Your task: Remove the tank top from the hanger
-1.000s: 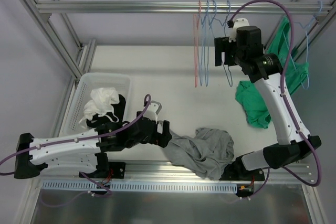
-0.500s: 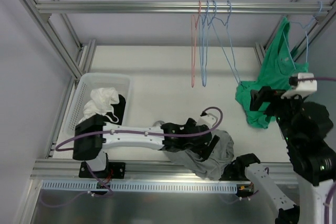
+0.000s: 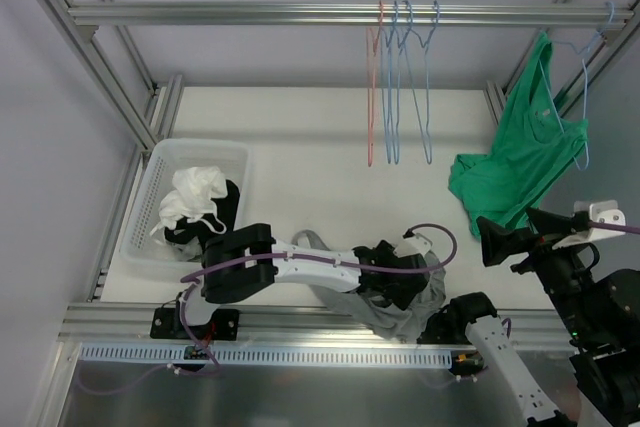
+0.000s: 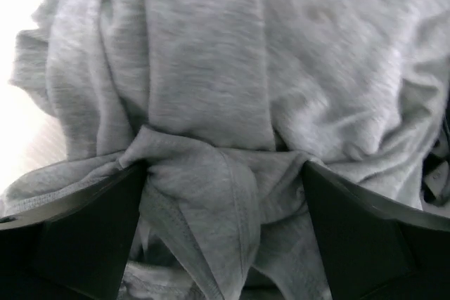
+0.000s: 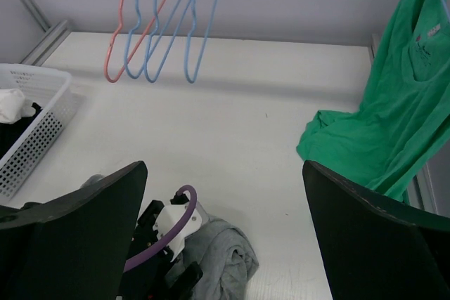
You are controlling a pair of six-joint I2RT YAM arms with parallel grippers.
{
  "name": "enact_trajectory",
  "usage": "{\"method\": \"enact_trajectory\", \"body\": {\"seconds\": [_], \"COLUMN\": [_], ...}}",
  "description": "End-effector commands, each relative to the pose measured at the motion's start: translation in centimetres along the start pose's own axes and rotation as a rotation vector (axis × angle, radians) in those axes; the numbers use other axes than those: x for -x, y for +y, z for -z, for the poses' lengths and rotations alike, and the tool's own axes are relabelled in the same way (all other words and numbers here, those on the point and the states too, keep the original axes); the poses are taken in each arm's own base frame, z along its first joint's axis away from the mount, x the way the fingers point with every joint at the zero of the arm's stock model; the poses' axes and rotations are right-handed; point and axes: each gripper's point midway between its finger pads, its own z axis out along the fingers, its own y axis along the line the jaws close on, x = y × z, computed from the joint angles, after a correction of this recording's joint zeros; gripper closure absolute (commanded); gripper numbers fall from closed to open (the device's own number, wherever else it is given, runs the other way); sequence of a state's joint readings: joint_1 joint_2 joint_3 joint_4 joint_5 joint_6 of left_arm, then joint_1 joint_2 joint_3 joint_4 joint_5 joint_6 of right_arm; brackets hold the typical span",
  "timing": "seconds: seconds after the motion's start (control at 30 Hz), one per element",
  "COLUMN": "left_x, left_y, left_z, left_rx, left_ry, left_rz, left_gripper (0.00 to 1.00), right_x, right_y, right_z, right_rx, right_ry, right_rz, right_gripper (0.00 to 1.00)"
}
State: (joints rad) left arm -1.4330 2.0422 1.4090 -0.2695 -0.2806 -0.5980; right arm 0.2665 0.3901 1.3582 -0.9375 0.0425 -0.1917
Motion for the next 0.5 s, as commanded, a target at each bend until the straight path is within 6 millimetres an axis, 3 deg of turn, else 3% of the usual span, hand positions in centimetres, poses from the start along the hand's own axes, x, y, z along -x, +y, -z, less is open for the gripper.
{"method": "enact_trajectory", "body": {"seconds": [0.0, 0.1, 0.13, 0.2, 0.33, 0.47], "left_x": [-4.4, -6.2, -7.0, -7.7, -8.4, -5.7], "left_y": [3.4, 5.4, 6.6, 8.1, 12.0, 15.2], "left_z": [-1.6, -1.7, -1.5, -1.0, 1.9, 7.9], "left_rx": [0.144, 0.214, 0.261, 0.313, 0.439, 0.503], "left_ry": [0.086, 0.101, 0.103, 0.106, 0.071, -0.098], "left_rz": [0.021, 0.043, 0.057, 0.079, 0.19, 0.305], "left_gripper": [0.23, 0.61, 0.81, 1.0, 1.0, 1.0], "right_x": [1.3, 1.6, 1.7, 1.9, 2.5, 2.7], "right_y": [1.5, 1.6, 1.6, 1.7, 1.9, 1.9], "right_z": [1.7, 2.3, 2.5, 3.1, 4.0, 4.4], "right_rx": [0.086, 0.094, 0.095, 0.103, 0.115, 0.117], "right_ry": [-0.064, -0.087, -0.091, -0.11, -0.142, -0.157], "right_rz": [-0.006, -0.009, -0.011, -0.01, -0.006, -0.004], "right_gripper": [0.01, 0.01, 0.01, 0.01, 0.01, 0.01]}}
